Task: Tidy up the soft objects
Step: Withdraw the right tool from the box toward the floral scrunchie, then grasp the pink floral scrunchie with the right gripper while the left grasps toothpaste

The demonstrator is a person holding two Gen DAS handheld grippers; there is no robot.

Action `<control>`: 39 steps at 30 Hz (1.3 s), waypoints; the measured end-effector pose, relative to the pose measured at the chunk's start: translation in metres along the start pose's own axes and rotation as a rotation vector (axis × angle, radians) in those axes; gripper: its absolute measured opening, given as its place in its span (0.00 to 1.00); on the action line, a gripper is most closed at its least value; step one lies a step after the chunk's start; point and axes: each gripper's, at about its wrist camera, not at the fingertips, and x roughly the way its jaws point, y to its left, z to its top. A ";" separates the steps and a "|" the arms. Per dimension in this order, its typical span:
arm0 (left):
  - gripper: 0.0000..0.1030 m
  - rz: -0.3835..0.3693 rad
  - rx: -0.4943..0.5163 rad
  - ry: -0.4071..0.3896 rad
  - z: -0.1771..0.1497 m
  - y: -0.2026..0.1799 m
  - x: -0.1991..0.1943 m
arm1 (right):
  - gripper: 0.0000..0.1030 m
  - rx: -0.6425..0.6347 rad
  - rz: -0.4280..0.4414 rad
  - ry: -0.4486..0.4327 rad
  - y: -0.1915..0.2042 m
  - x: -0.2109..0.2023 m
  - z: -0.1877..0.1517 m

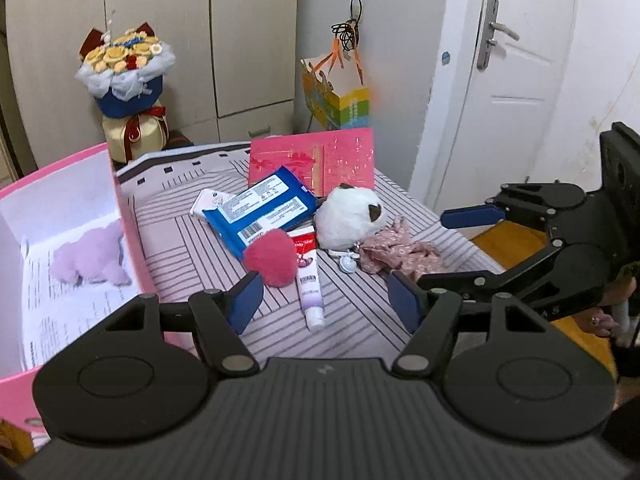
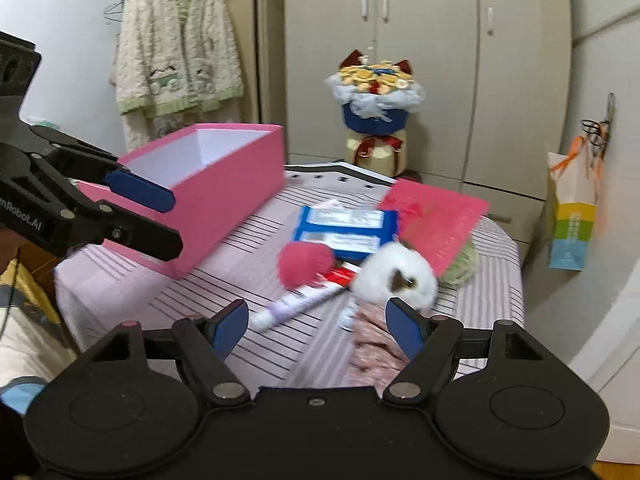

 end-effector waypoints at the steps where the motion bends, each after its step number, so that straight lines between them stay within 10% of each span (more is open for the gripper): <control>1: 0.65 0.005 0.005 -0.005 -0.002 -0.002 0.006 | 0.78 0.021 -0.011 -0.016 -0.006 0.003 -0.005; 11: 0.64 0.078 -0.009 -0.005 -0.019 -0.011 0.088 | 0.78 0.350 -0.032 -0.067 -0.053 0.040 -0.038; 28: 0.64 0.225 -0.034 0.006 -0.033 -0.021 0.141 | 0.70 0.309 -0.140 -0.088 -0.042 0.053 -0.070; 39: 0.60 0.289 -0.142 0.003 -0.033 -0.025 0.143 | 0.26 0.188 -0.203 -0.108 -0.028 0.048 -0.077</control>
